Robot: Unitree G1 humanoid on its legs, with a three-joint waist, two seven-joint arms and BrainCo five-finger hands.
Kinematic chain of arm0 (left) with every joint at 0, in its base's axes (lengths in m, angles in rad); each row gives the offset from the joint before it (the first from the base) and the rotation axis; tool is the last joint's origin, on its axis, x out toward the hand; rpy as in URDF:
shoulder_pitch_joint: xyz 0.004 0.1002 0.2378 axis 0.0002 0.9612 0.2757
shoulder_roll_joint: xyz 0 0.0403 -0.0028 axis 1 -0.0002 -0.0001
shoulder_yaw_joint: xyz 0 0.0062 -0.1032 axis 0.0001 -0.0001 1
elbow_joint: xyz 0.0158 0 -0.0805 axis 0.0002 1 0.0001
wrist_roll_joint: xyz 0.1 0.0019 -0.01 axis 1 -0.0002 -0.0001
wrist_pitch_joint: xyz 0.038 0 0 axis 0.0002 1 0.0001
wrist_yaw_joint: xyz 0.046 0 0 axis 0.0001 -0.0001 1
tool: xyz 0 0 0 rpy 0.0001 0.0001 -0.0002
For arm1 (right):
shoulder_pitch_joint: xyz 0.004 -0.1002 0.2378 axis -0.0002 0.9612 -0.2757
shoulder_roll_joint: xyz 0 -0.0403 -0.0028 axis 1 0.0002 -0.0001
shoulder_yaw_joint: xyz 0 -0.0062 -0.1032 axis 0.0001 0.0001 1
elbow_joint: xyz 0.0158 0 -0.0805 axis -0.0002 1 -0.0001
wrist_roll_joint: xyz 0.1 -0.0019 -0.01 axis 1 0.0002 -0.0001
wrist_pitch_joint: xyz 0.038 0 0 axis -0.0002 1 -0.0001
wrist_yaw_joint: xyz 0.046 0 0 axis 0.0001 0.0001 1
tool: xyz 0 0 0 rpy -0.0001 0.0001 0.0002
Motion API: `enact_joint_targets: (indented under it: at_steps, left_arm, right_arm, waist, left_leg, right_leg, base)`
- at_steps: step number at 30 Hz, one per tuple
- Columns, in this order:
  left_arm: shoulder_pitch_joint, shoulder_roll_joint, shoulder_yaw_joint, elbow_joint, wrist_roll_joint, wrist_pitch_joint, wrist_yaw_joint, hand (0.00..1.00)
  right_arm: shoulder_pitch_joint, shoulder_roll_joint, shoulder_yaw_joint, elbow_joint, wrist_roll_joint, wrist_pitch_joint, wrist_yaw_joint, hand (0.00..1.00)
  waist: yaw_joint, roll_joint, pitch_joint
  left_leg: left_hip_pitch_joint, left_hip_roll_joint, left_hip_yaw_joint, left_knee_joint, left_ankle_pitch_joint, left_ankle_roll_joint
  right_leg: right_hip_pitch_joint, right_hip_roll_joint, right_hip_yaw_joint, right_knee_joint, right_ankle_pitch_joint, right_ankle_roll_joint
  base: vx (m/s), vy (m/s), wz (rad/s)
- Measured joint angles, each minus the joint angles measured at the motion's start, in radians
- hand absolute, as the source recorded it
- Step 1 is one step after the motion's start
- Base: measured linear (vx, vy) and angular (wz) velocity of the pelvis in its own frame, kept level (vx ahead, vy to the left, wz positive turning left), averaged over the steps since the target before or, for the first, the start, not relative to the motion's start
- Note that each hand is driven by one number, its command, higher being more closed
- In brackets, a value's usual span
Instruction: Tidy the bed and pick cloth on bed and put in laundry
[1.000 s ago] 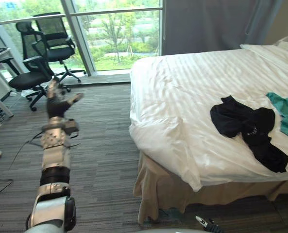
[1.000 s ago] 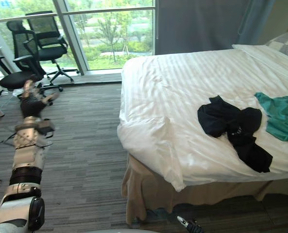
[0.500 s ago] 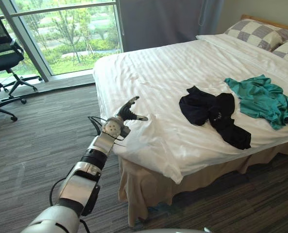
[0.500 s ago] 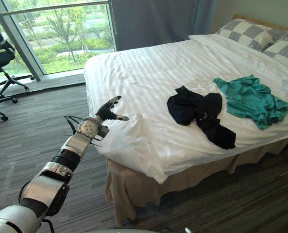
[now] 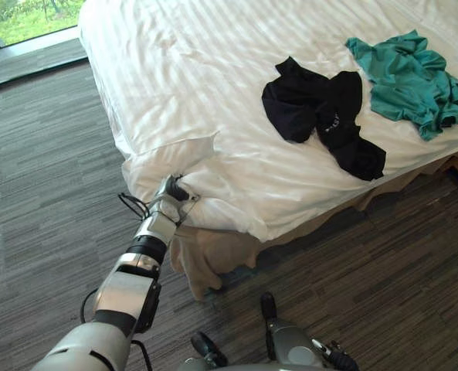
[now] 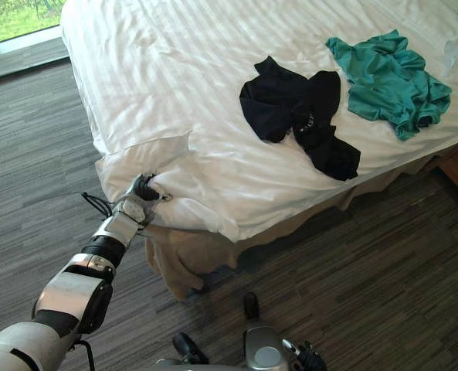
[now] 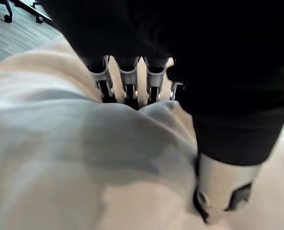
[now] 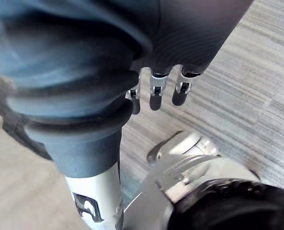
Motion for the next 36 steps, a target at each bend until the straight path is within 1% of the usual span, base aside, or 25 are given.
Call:
enact_joint_targets:
  at_steps: [2,3,4,7,8,9,10,11,13,15,16,17,18,20,22,24,25,26,27,29,30,31,33,34,36]
  left_arm:
    - [0.034,0.000,-0.033,-0.003,-0.001,-0.028,0.004,1.00]
    - [0.046,0.000,-0.043,-0.007,-0.001,-0.036,0.005,1.00]
    - [0.076,0.000,-0.063,-0.012,-0.014,-0.058,0.005,1.00]
    - [0.167,-0.007,-0.116,-0.062,-0.098,-0.115,-0.003,1.00]
    - [0.214,-0.009,-0.125,-0.092,-0.131,-0.136,-0.020,1.00]
    - [0.240,-0.010,-0.129,-0.101,-0.148,-0.144,-0.031,1.00]
    - [0.297,-0.009,-0.143,-0.123,-0.179,-0.151,-0.053,0.00]
    - [0.339,-0.008,-0.147,-0.145,-0.206,-0.153,-0.071,0.00]
    - [0.442,-0.001,-0.147,-0.172,-0.252,-0.169,-0.101,0.00]
    - [0.541,-0.001,-0.139,-0.213,-0.331,-0.181,-0.115,0.00]
    - [0.558,-0.005,-0.128,-0.224,-0.347,-0.184,-0.115,0.00]
    - [0.589,-0.020,-0.094,-0.238,-0.368,-0.193,-0.115,0.00]
    - [0.600,-0.024,-0.073,-0.237,-0.372,-0.195,-0.113,0.00]
    - [0.651,-0.055,0.015,-0.236,-0.395,-0.216,-0.108,0.00]
    - [0.691,-0.079,0.095,-0.223,-0.417,-0.217,-0.110,0.00]
    - [0.754,-0.092,0.171,-0.151,-0.420,-0.212,-0.112,0.00]
    - [0.805,-0.100,0.230,-0.087,-0.427,-0.208,-0.112,0.00]
    - [0.856,-0.107,0.295,-0.040,-0.447,-0.206,-0.113,0.00]
    - [0.884,-0.111,0.325,-0.025,-0.464,-0.201,-0.111,0.00]
    - [0.959,-0.123,0.426,0.011,-0.503,-0.185,-0.107,0.00]
    - [0.980,-0.131,0.463,0.012,-0.523,-0.185,-0.103,0.00]
    - [1.001,-0.140,0.504,0.012,-0.538,-0.185,-0.099,0.00]
    - [1.014,-0.154,0.528,0.012,-0.562,-0.189,-0.096,0.00]
    - [1.016,-0.165,0.526,0.012,-0.571,-0.192,-0.096,0.00]
    - [1.027,-0.196,0.524,0.011,-0.608,-0.208,-0.098,0.00]
  right_arm:
    - [0.000,0.002,0.003,-0.002,-0.008,-0.018,0.004,0.00]
    - [0.000,0.002,0.003,-0.001,-0.009,-0.018,0.004,0.00]
    - [0.000,0.002,0.006,-0.002,-0.014,-0.019,0.004,0.00]
    - [0.001,-0.002,0.021,-0.003,-0.020,-0.020,0.002,0.00]
    - [0.001,-0.001,0.020,-0.003,-0.019,-0.018,0.001,0.00]
    - [0.002,-0.002,0.020,-0.003,-0.019,-0.017,0.000,0.00]
    - [0.009,-0.004,0.018,-0.003,-0.019,-0.016,-0.002,0.00]
    - [0.013,-0.008,0.017,-0.001,-0.018,-0.013,-0.006,0.00]
    - [0.013,-0.017,0.016,0.001,-0.015,-0.005,-0.025,0.00]
    - [0.010,-0.014,-0.005,0.008,0.023,0.016,-0.051,0.00]
    - [0.010,-0.013,-0.006,0.010,0.033,0.021,-0.057,0.00]
    - [0.003,-0.013,-0.006,0.014,0.057,0.031,-0.071,0.00]
    - [0.000,-0.013,-0.006,0.018,0.067,0.033,-0.075,0.00]
    - [-0.008,-0.010,-0.024,0.039,0.103,0.040,-0.089,0.00]
    - [-0.008,-0.003,-0.044,0.039,0.113,0.043,-0.105,0.00]
    - [-0.007,0.004,-0.070,0.039,0.129,0.042,-0.118,0.00]
    - [-0.007,0.006,-0.091,0.039,0.138,0.042,-0.129,0.00]
    - [0.003,0.006,-0.117,0.039,0.141,0.041,-0.143,0.00]
    - [0.007,0.005,-0.135,0.039,0.141,0.038,-0.153,0.00]
    - [0.008,-0.024,-0.182,0.025,0.141,0.025,-0.162,0.00]
    - [0.007,-0.040,-0.188,-0.012,0.141,0.021,-0.164,0.00]
    - [0.000,-0.063,-0.191,-0.096,0.140,0.019,-0.172,0.00]
    - [-0.030,-0.111,-0.188,-0.241,0.139,0.020,-0.184,0.00]
    - [-0.049,-0.150,-0.180,-0.344,0.135,0.020,-0.194,1.00]
    - [-0.094,-0.218,-0.153,-0.530,0.108,0.027,-0.198,1.00]
  waist:
    - [-0.005,0.001,0.001]
    - [-0.005,0.001,0.001]
    - [-0.005,0.002,0.001]
    - [-0.002,0.007,-0.001]
    - [0.001,0.009,-0.002]
    - [0.004,0.012,-0.006]
    - [0.018,0.017,-0.009]
    - [0.026,0.022,-0.015]
    - [0.030,0.034,-0.030]
    - [0.063,0.037,-0.050]
    - [0.076,0.038,-0.059]
    - [0.088,0.038,-0.079]
    - [0.089,0.037,-0.086]
    - [0.101,0.031,-0.100]
    - [0.104,0.027,-0.103]
    - [0.107,0.028,-0.105]
    - [0.115,0.026,-0.110]
    - [0.134,0.021,-0.115]
    - [0.137,0.018,-0.118]
    - [0.159,0.010,-0.129]
    - [0.167,0.008,-0.134]
    - [0.182,0.007,-0.141]
    - [0.186,0.001,-0.148]
    - [0.185,0.001,-0.159]
    - [0.185,0.001,-0.177]
  left_leg:
    - [0.014,0.002,-0.009,-0.004,-0.003,-0.004]
    - [0.018,0.002,-0.011,-0.004,-0.004,-0.005]
    - [0.024,0.003,-0.014,-0.004,-0.007,-0.008]
    - [0.040,0.002,-0.046,-0.004,-0.007,-0.009]
    - [0.052,0.001,-0.064,-0.004,-0.007,-0.009]
    - [0.058,0.001,-0.071,-0.003,-0.007,-0.009]
    - [0.066,-0.001,-0.089,0.000,-0.007,-0.009]
    - [0.069,-0.001,-0.099,0.001,-0.007,-0.009]
    - [0.076,-0.002,-0.130,0.001,-0.007,-0.009]
    - [0.089,-0.002,-0.156,0.002,-0.007,-0.009]
    - [0.090,-0.001,-0.163,0.002,-0.007,-0.009]
    - [0.089,-0.001,-0.176,0.002,-0.007,-0.009]
    - [0.090,-0.001,-0.182,0.002,-0.007,-0.009]
    - [0.108,0.001,-0.198,0.002,-0.008,-0.009]
    - [0.118,0.004,-0.203,0.001,-0.008,-0.010]
    - [0.124,0.008,-0.204,0.000,-0.012,-0.013]
    - [0.126,0.012,-0.206,0.000,-0.013,-0.013]
    - [0.125,0.015,-0.209,0.000,-0.012,-0.013]
    - [0.124,0.015,-0.212,0.000,-0.012,-0.013]
    - [0.124,0.013,-0.230,-0.004,-0.012,-0.013]
    - [0.123,0.011,-0.235,-0.005,-0.012,-0.013]
    - [0.122,0.009,-0.235,-0.005,-0.013,-0.013]
    - [0.115,0.005,-0.243,-0.005,-0.017,-0.017]
    - [0.106,0.002,-0.251,-0.005,-0.017,-0.017]
    - [0.101,-0.001,-0.255,-0.005,-0.017,-0.016]
  right_leg:
    - [0.031,-0.002,-0.014,-0.022,0.000,0.000]
    - [0.039,-0.002,-0.017,-0.026,0.000,0.000]
    - [0.057,-0.003,-0.024,-0.031,-0.002,0.002]
    - [0.107,-0.014,-0.068,-0.051,-0.009,0.006]
    - [0.128,-0.017,-0.085,-0.057,-0.012,0.009]
    - [0.137,-0.019,-0.095,-0.060,-0.013,0.010]
    - [0.155,-0.023,-0.111,-0.061,-0.020,0.012]
    - [0.167,-0.025,-0.123,-0.061,-0.025,0.012]
    - [0.192,-0.030,-0.153,-0.065,-0.031,0.015]
    - [0.229,-0.029,-0.178,-0.083,-0.031,0.015]
    - [0.233,-0.029,-0.181,-0.086,-0.031,0.015]
    - [0.239,-0.028,-0.190,-0.090,-0.032,0.015]
    - [0.245,-0.028,-0.196,-0.094,-0.032,0.015]
    - [0.272,-0.026,-0.209,-0.096,-0.042,0.019]
    - [0.288,-0.024,-0.219,-0.096,-0.046,0.017]
    - [0.294,-0.020,-0.223,-0.095,-0.049,0.016]
    - [0.291,-0.017,-0.227,-0.095,-0.050,0.016]
    - [0.291,-0.015,-0.230,-0.095,-0.050,0.015]
    - [0.292,-0.015,-0.233,-0.096,-0.051,0.015]
    - [0.303,-0.020,-0.258,-0.100,-0.053,0.016]
    - [0.306,-0.022,-0.265,-0.103,-0.053,0.017]
    - [0.306,-0.024,-0.265,-0.106,-0.054,0.018]
    - [0.304,-0.027,-0.270,-0.114,-0.055,0.021]
    - [0.302,-0.030,-0.277,-0.118,-0.055,0.020]
    - [0.303,-0.031,-0.279,-0.129,-0.051,0.020]
  base:
    - [-0.02,-0.021,0.13]
    - [-0.03,-0.010,0.12]
    - [-0.02,-0.006,0.17]
    - [0.01,-0.003,0.40]
    - [0.05,0.005,0.47]
    - [0.05,0.005,0.46]
    - [0.04,0.010,0.40]
    - [0.05,0.015,0.49]
    - [0.04,0.012,0.43]
    - [0.02,0.003,0.34]
    - [0.00,-0.005,0.23]
    - [-0.01,-0.010,0.16]
    - [-0.01,-0.017,0.22]
    - [-0.04,-0.020,0.16]
    - [-0.07,-0.031,0.07]
    - [-0.06,-0.043,0.02]
    - [-0.04,-0.048,0.05]
    - [-0.03,-0.057,0.08]
    - [-0.03,-0.047,0.18]
    - [-0.05,-0.021,0.30]
    - [-0.07,-0.003,0.21]
    - [-0.09,-0.004,0.12]
    - [-0.06,-0.006,0.09]
    - [-0.03,-0.004,0.14]
    - [-0.01,-0.003,0.05]
